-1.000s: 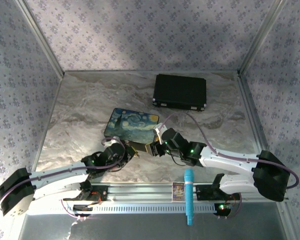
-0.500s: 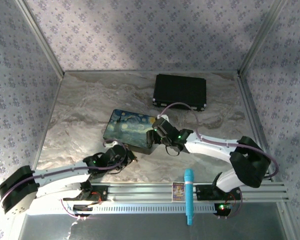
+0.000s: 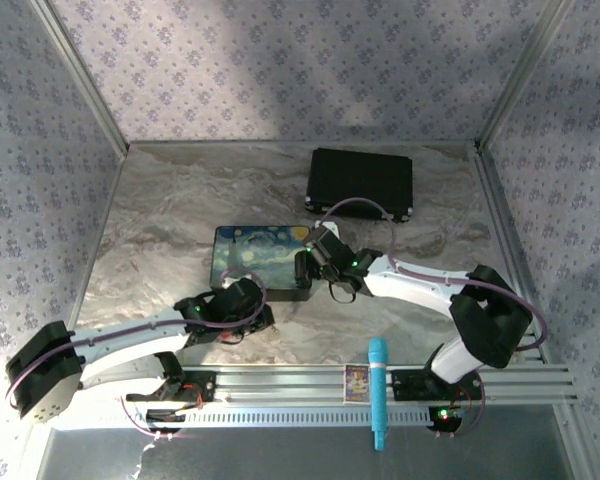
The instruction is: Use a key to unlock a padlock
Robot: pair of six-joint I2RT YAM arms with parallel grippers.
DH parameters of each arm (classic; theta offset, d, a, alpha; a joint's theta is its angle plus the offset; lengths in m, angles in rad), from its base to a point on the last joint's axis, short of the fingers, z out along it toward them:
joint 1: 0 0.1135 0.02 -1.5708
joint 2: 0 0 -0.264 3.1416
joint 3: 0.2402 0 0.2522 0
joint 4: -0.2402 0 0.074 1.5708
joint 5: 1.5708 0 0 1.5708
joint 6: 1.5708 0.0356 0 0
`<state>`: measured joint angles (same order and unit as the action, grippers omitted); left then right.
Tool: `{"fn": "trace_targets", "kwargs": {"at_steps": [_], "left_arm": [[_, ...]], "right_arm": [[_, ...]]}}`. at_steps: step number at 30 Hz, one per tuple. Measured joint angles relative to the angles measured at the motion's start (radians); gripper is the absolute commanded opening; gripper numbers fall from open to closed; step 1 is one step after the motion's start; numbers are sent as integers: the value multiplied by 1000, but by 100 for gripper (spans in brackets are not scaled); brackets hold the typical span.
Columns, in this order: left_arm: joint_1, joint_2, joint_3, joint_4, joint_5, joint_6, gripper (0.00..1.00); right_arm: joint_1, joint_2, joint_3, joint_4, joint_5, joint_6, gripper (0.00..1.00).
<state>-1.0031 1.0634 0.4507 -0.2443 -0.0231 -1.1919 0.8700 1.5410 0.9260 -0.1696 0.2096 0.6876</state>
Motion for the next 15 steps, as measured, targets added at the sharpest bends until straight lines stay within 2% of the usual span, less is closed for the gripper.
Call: {"fn": "trace_targets", "kwargs": {"at_steps": [7, 15], "left_arm": [[33, 63, 37, -50, -18, 71, 1], [27, 167, 108, -84, -84, 93, 12]], "right_arm": [[1, 34, 22, 18, -15, 0, 62], [-6, 37, 10, 51, -14, 3, 62]]}}
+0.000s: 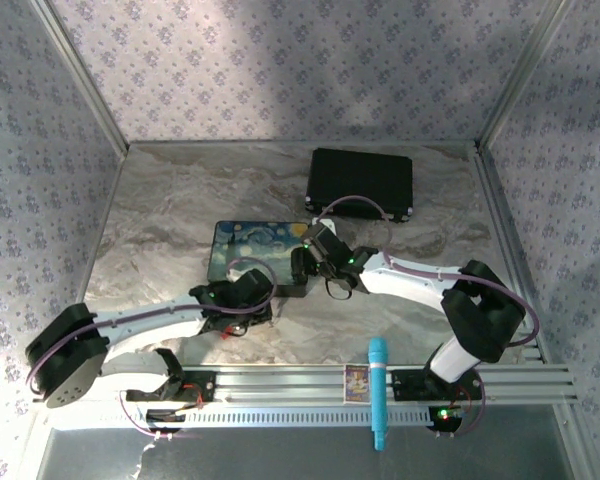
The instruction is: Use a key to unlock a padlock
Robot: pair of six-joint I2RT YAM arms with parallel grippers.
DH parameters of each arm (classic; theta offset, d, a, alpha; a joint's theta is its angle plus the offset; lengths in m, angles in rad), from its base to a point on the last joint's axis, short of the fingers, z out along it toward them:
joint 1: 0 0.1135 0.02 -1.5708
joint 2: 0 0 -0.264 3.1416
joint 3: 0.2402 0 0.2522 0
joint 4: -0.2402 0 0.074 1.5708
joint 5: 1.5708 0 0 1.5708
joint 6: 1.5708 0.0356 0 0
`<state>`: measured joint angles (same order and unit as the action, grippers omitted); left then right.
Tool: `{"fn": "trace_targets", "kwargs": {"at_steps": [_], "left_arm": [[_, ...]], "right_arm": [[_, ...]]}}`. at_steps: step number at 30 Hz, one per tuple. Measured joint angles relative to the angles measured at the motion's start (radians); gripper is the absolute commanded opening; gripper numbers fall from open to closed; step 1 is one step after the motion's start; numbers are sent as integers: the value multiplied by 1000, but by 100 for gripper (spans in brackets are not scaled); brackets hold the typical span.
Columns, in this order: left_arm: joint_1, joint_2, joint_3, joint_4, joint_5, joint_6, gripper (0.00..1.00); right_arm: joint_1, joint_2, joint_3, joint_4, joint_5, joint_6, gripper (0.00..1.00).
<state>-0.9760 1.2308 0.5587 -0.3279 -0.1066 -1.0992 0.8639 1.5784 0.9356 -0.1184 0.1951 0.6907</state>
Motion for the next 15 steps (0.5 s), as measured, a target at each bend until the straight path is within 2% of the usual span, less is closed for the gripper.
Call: {"fn": "trace_targets", "kwargs": {"at_steps": [2, 9, 12, 13, 15], "left_arm": [[-12, 32, 25, -15, -32, 0, 16], [-34, 91, 51, -16, -93, 3, 19], [-43, 105, 58, -16, -114, 4, 26], [-48, 112, 62, -17, -122, 7, 33], [-55, 138, 69, -16, -127, 17, 35]], "right_arm": [[-3, 0, -8, 18, 0, 2, 62], [-12, -4, -38, 75, -1, 11, 62], [-13, -7, -49, 92, -1, 17, 62], [-14, -8, -51, 97, -1, 20, 62], [-14, -8, -55, 104, -3, 23, 62]]}}
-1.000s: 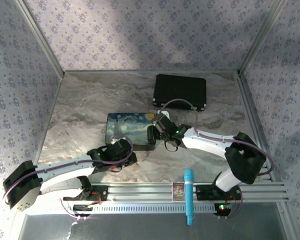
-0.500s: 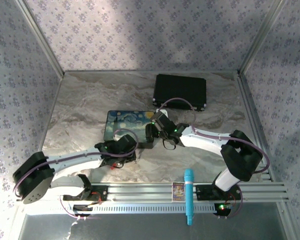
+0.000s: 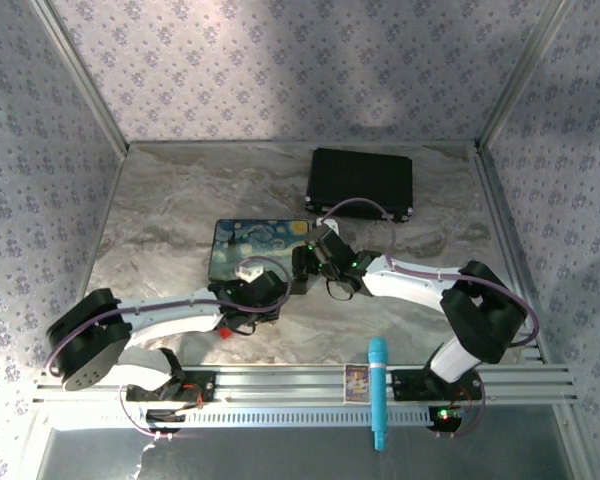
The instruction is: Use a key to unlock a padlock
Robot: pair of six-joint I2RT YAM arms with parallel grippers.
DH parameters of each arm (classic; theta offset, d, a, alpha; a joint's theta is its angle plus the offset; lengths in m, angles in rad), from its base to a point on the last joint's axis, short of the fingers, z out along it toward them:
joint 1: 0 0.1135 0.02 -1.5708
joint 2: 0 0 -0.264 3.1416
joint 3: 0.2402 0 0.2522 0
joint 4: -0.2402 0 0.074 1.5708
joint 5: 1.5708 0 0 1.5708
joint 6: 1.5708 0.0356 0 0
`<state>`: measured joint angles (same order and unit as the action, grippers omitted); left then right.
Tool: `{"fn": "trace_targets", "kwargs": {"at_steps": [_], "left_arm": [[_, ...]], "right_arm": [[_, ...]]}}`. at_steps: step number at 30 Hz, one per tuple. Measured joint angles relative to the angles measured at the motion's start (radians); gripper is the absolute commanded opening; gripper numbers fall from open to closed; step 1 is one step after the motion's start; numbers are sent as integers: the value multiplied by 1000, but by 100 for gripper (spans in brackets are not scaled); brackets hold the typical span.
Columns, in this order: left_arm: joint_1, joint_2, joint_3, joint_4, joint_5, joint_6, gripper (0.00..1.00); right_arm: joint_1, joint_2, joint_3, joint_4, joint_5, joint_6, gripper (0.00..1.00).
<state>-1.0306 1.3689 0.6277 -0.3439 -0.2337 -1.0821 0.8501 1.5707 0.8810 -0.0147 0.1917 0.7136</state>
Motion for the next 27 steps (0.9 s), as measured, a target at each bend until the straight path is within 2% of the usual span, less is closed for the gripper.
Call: {"fn": "trace_targets", "kwargs": {"at_steps": [9, 13, 15, 23, 27], "left_arm": [[-61, 89, 45, -61, -79, 7, 31], [-76, 104, 64, -101, -106, -5, 20], [-87, 111, 78, -128, -116, -10, 18], [-129, 175, 154, -257, -156, -11, 18], [-143, 214, 192, -311, -186, -32, 24]], "right_arm": [[-2, -2, -16, 27, -6, 5, 62], [-2, -6, -28, 44, -5, 7, 62], [-8, -6, -31, 49, -3, 10, 62], [-10, -6, -34, 60, -5, 13, 62], [-11, -6, -37, 64, -4, 16, 62]]}}
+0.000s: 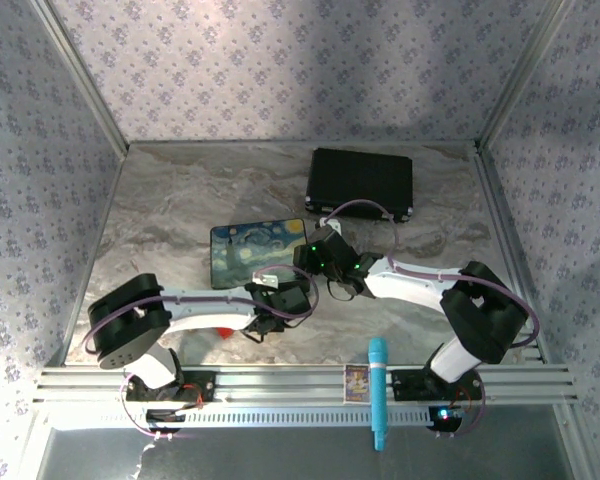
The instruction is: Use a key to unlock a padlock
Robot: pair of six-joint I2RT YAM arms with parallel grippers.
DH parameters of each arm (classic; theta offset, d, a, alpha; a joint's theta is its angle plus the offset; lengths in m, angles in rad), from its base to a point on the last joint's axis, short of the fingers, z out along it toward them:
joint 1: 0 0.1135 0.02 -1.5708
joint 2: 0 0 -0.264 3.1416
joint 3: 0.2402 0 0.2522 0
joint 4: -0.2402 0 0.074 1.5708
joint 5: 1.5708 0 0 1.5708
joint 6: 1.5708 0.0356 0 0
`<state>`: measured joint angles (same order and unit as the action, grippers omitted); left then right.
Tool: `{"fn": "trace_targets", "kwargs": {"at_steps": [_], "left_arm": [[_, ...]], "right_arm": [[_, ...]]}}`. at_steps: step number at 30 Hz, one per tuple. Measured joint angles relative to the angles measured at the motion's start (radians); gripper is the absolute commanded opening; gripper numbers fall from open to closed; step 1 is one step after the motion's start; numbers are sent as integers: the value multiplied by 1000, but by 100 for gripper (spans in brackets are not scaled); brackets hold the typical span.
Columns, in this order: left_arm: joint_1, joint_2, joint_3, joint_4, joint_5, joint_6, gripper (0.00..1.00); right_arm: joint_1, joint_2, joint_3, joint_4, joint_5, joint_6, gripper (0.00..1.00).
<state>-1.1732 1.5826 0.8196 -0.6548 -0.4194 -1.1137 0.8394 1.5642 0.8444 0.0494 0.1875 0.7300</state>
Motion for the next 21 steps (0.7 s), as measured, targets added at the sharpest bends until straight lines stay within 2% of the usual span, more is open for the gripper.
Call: {"fn": "trace_targets", "kwargs": {"at_steps": [9, 10, 12, 13, 21], "left_arm": [[-37, 38, 29, -40, -46, -11, 25], [-42, 47, 37, -50, -51, -17, 22], [-55, 66, 56, -69, -59, -29, 9], [-61, 73, 62, -76, -62, -35, 8], [-79, 119, 106, -135, -91, -28, 11]], "right_arm": [[0, -2, -16, 23, -1, 12, 62], [0, -2, -16, 23, -1, 12, 62], [0, -2, -16, 23, 0, 15, 62], [0, -2, -17, 24, 0, 15, 62], [-5, -2, -18, 27, 1, 16, 62]]}}
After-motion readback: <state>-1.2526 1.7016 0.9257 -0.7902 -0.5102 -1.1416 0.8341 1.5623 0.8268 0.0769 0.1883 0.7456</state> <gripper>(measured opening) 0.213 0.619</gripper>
